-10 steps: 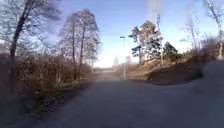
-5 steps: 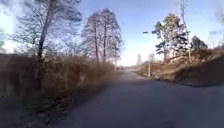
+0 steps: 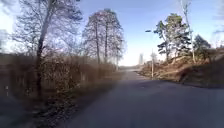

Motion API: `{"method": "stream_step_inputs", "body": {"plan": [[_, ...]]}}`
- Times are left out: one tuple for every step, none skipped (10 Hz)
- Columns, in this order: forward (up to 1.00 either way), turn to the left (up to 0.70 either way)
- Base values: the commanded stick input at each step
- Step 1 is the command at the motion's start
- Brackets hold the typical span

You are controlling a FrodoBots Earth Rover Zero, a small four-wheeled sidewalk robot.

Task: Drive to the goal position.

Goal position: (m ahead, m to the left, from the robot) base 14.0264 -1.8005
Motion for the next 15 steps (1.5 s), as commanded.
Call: {"method": "stream_step_inputs", "body": {"plan": [[0.85, 0.00], [0.85, -0.19], [0.85, -0.34], [0.85, -0.34], [0.85, -0.07], [0.85, 0.00], [0.85, 0.00], [0.85, 0.00], [0.85, 0.00], [0.85, 0.00], [0.85, 0.00], [0.85, 0.00], [0.85, 0.00], [0.85, 0.00], [0.85, 0.00]]}}
